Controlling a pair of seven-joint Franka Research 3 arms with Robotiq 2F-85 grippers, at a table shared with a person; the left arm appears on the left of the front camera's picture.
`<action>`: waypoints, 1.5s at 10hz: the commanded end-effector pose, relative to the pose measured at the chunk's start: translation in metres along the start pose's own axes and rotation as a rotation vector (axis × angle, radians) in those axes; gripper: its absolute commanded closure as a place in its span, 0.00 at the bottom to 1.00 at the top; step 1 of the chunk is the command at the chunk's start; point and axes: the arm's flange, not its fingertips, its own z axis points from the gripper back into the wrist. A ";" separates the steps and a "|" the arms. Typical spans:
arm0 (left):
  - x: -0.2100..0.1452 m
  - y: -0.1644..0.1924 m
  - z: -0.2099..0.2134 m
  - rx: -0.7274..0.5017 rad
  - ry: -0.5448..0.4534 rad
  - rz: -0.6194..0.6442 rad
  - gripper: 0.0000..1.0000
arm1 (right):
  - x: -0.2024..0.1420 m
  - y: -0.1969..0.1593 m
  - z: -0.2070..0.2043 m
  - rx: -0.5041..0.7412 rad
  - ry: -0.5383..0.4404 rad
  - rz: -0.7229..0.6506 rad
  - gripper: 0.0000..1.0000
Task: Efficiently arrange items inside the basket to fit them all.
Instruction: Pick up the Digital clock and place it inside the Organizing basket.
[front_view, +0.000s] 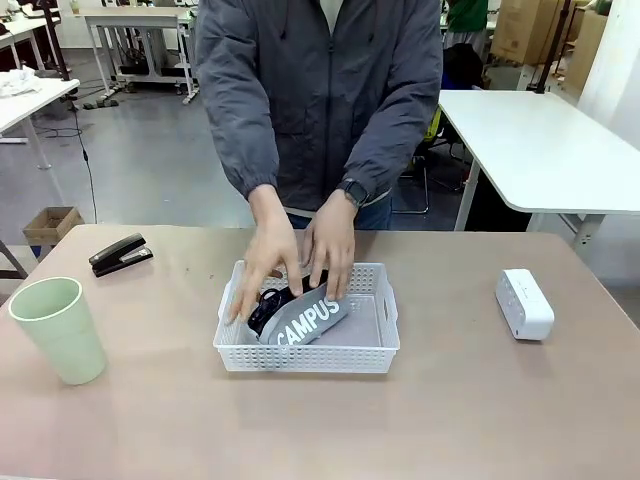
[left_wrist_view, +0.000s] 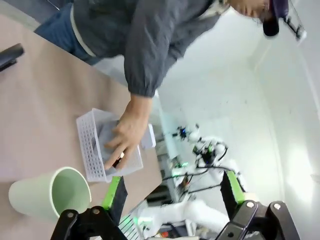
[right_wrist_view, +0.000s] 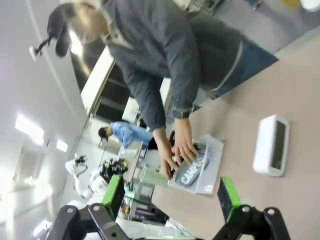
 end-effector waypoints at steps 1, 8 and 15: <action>-0.040 0.004 -0.037 -0.049 -0.032 0.013 0.00 | -0.051 -0.015 -0.026 0.001 -0.060 -0.032 0.00; 0.012 0.003 -0.028 -0.035 -0.031 0.027 0.00 | 0.001 -0.025 0.007 -0.030 -0.057 -0.072 0.00; 0.012 0.003 -0.028 -0.035 -0.031 0.027 0.00 | 0.001 -0.025 0.007 -0.030 -0.057 -0.072 0.00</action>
